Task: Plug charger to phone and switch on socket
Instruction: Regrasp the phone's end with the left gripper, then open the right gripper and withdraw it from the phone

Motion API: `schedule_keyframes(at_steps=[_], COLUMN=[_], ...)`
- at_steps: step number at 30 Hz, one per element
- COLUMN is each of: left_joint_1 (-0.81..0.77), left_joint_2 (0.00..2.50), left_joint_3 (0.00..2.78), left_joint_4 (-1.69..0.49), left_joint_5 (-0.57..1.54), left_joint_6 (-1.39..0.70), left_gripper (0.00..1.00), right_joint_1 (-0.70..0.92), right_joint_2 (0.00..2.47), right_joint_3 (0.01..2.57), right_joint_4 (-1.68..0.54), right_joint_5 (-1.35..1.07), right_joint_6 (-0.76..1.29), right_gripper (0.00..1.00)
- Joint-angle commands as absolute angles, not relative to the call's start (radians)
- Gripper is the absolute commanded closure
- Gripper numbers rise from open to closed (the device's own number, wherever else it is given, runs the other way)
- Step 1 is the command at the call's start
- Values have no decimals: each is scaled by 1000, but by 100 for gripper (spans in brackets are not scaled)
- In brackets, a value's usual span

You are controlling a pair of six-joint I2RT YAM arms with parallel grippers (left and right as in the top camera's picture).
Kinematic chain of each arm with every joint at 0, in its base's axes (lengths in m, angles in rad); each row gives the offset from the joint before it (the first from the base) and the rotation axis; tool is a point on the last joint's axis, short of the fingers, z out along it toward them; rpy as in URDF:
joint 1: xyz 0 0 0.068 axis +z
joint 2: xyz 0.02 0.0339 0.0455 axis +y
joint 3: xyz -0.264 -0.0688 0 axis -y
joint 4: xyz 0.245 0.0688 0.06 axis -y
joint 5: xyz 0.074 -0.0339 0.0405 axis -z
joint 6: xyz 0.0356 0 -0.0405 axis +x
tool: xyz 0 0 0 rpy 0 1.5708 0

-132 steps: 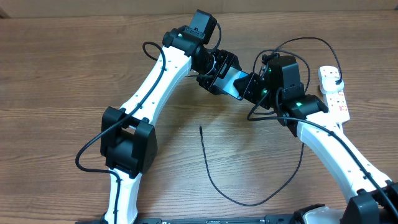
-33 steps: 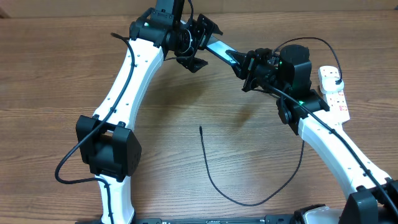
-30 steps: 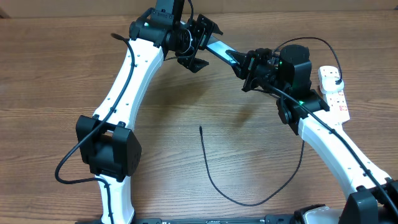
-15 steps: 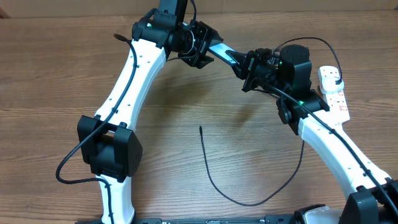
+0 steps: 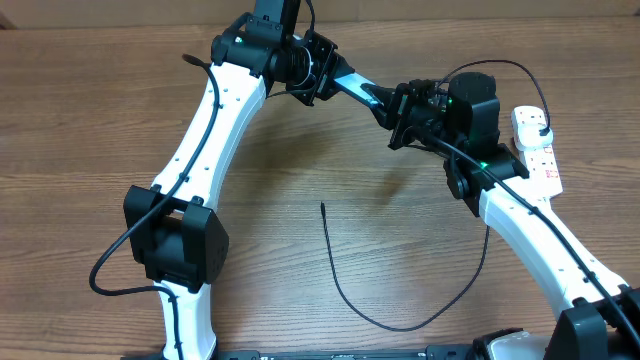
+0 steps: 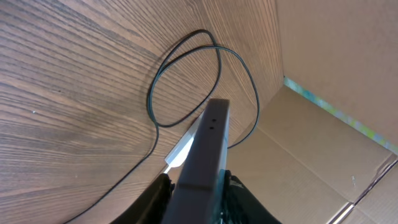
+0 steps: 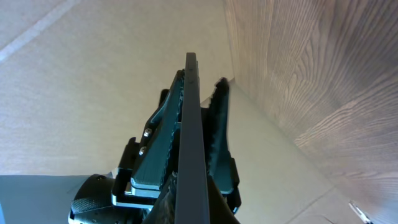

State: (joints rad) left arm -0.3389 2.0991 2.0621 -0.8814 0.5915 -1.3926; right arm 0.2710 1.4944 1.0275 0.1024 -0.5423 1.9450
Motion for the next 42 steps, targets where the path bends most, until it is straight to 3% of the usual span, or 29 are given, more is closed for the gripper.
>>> schedule_keyframes(at_steps=[1,7,13,18,21,27,29,30,37,42], left_joint_1=[-343,-345,-348,-348,-348,-348,-348,-348,-345,-333], left_joint_2=[2066,2066,2066,2066,2066,2066,2066,2066,2066,2066], left_joint_3=[2086,2086,2086,2086,2086,2086,2086,2086,2086,2086], left_joint_4=[-885,-885,-885,-885,-885,-885,-885,-885,-885,-885], left_joint_5=[603,603,602,602,603,603,603,603,597,582], left_joint_6=[-1393,-1393,-1392,-1392,-1391,-1391,-1391,-1391,-1364,-1301], left_gripper=[76,85,87,96,96,96,96,96,96,96], right_joint_1=[274,274,274,274,274,274,274,274,274,274], right_joint_2=[1483,1483,1483,1483,1483,1483,1483,1483,1483,1483], right_joint_3=[1048,1048,1048,1048,1048,1048,1048,1048,1048,1048], right_joint_4=[122,122,122,122,122,122,122,122,121,118], right_joint_5=[-541,-541,-542,-541,-541,-541,-541,-541,-541,-540], right_joint_6=[1945,1944,1944,1941,1941,1941,1941,1941,1925,1862], right_gripper=[96,96,96,88,82,80,74,66,0,0])
